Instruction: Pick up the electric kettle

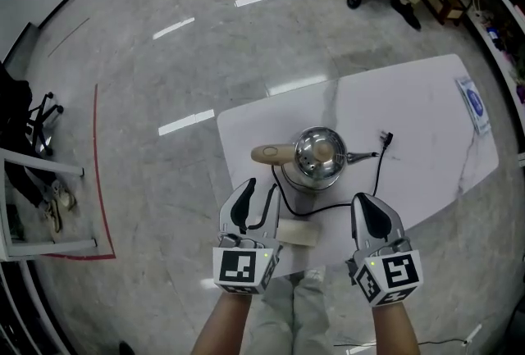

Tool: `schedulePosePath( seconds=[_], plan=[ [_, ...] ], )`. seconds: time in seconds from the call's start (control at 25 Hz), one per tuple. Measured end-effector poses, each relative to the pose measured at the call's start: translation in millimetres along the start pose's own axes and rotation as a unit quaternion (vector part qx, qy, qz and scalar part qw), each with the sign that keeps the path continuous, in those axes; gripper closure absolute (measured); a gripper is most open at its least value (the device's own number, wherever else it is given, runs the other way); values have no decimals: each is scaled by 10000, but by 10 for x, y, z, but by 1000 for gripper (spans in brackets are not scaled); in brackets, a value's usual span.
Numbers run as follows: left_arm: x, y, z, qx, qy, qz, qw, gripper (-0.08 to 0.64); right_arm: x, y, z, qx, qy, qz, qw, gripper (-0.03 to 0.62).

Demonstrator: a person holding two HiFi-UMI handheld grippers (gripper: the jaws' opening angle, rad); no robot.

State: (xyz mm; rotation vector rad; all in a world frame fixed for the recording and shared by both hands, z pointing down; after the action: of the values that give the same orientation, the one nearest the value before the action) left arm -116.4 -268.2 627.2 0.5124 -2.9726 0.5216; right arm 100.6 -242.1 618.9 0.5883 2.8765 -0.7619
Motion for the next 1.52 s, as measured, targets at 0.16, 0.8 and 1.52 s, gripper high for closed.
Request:
schedulePosePath(
  seconds=[0.16,0.8,1.52],
  plan=[
    [131,-149,-218,86,-12,144,9999,394,-82,-102,-115,-84,-30,-146,9999,546],
    [421,-726,-520,251,267,285,9989,379,-472,-473,-176,-228,-543,-253,9979,422],
    [543,-1141,-402,-146,402,165,9990,380,-677,-983,-8,-753,-943,-345,9921,445]
  ],
)
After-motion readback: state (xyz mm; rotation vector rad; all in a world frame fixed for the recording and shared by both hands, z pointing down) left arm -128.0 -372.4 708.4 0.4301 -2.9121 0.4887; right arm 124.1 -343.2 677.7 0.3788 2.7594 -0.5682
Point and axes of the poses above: the fingertips, and each gripper's own axes: y backward along the fingers, x to its left, z out of its top, the point moved 6 cm from there along y, backward along the fingers, and after that the axes turned 1 degree about z, right-handed, at the moved point
